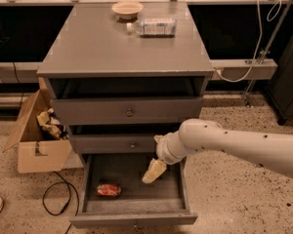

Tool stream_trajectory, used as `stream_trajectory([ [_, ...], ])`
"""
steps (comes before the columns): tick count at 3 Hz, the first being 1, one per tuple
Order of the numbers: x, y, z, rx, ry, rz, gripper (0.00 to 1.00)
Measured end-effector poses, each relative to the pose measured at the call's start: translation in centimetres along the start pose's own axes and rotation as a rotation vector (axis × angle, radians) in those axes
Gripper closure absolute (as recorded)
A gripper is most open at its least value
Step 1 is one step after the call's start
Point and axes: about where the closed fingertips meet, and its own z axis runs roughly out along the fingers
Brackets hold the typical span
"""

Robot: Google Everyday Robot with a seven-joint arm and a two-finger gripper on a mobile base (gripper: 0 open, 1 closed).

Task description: Pick coke can from bottom drawer and place on counter

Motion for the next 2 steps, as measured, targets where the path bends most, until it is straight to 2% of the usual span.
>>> stream_trajectory([
  [1, 4.2, -2.1, 4.1, -0.005, -0.026, -0.006, 0.0],
  [2, 6.8, -2.7, 8.0, -0.011, 0.002, -0.029, 0.0],
])
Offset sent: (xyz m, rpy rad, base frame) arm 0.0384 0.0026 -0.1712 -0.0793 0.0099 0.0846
